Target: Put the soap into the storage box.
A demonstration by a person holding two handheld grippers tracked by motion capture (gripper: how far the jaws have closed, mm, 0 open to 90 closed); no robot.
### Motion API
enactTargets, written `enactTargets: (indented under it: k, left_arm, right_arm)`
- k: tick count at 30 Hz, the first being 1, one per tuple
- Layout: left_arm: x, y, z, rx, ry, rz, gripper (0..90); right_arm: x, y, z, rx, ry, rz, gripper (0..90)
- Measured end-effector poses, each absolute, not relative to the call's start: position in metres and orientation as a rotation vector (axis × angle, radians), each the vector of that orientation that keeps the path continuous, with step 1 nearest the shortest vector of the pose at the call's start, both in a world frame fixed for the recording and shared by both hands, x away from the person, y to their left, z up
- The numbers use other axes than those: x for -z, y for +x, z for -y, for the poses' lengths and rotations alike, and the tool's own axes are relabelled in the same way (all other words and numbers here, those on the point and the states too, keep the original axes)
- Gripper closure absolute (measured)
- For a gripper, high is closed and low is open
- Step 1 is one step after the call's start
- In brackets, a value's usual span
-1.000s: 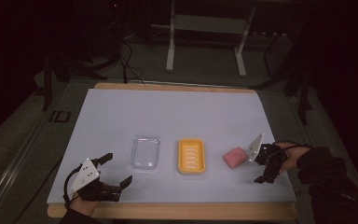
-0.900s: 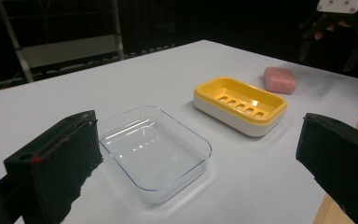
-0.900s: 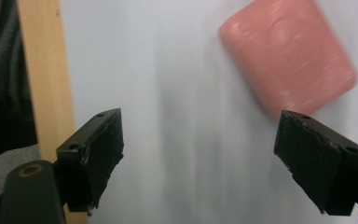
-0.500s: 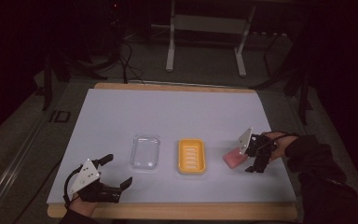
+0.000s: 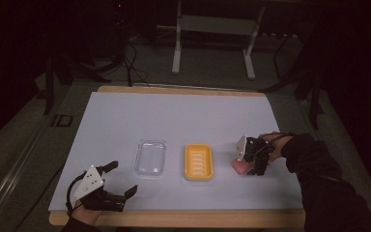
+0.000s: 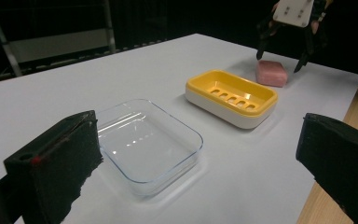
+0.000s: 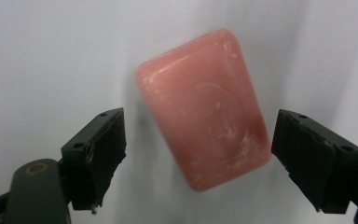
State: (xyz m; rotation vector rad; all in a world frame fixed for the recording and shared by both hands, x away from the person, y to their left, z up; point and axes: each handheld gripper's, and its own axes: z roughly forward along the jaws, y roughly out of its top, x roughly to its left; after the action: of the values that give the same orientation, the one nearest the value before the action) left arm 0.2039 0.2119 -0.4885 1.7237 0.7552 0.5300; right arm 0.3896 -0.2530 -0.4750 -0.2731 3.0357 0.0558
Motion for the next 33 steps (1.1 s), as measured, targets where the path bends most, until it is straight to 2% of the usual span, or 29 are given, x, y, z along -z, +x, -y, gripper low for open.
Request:
enactTargets:
  k: [9,10,21,33]
  left_arm:
    - [0.489,0.204,-0.212,-0.511,1.728,-0.753,0.2]
    - [0.489,0.205,-0.212,-0.509,1.729,-0.754,0.2]
    - [0.49,0.205,-0.211,-0.507,1.729,-0.756,0.2]
    - [0.49,0.206,-0.211,-0.506,1.732,-0.757,0.2]
  right_arm:
    - [0.487,0.395,0.248,-0.062,-0.288,-3.058,18.2]
    - [0.49,0.397,0.247,-0.06,-0.299,-3.069,22.6]
    - [0.494,0.405,0.25,-0.077,-0.265,-3.138,36.5]
    - [0.491,0.413,0.254,-0.182,0.044,-3.222,37.3]
